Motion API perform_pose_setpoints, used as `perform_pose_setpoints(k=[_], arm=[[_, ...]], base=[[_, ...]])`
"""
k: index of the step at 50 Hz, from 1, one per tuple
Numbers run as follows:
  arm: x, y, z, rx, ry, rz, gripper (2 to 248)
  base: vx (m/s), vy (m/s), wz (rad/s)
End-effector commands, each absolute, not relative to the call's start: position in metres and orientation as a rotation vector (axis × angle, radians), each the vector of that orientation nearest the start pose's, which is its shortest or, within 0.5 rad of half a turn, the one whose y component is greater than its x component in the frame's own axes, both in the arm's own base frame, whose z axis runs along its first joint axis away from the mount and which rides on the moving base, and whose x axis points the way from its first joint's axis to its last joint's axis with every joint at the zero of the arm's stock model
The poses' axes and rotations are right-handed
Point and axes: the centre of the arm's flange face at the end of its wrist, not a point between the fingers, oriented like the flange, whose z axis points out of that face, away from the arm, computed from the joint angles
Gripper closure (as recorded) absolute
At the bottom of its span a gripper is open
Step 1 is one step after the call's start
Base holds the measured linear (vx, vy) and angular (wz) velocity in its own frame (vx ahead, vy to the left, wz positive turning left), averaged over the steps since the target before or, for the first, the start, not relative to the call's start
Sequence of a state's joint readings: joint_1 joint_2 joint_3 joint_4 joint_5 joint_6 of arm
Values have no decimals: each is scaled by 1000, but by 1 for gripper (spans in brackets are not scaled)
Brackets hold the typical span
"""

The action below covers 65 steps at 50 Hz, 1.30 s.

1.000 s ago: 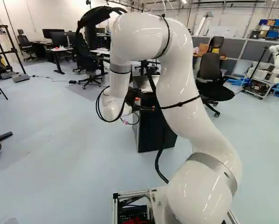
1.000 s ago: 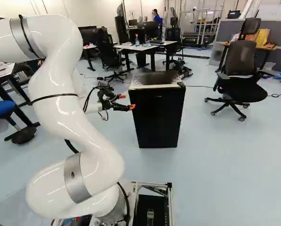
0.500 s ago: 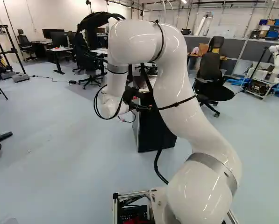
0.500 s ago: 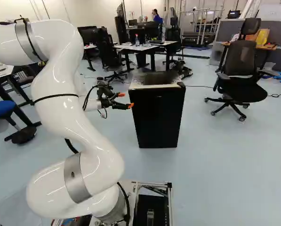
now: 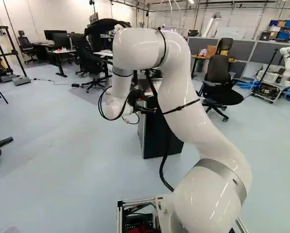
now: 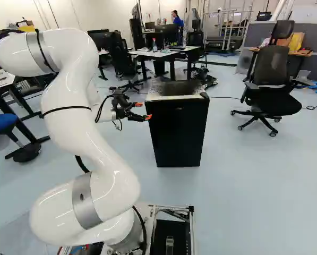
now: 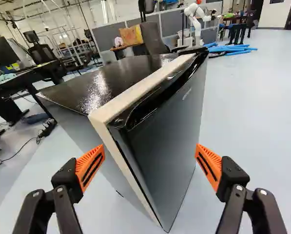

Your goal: Grab a drink from the fridge

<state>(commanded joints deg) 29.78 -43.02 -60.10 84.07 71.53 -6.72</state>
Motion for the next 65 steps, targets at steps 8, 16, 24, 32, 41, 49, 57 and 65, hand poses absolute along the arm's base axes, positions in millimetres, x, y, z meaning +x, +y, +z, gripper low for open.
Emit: perform_pose_setpoints(k=[8,16,24,32,41,49,57,65], arm=[[526,198,261,-2485,1453,-2056,3],[531,195,261,-2475,1470,-2058,3],[536,192,261,-2467,1486,-2060,3],[537,187,261,-2466,1500,-2061,3],[536,180,261,-2470,1515,-2061,3],[532,173,261,-2480,1523,-2060,3],[525,167,261,-2497,1524,-2057,3],[516,162,262,-2517,1522,-2054,3]], base=[[0,0,0],[0,0,0],[0,0,0],[0,0,0],[0,0,0],[0,0,0],[0,0,0],[0,-1,-9]])
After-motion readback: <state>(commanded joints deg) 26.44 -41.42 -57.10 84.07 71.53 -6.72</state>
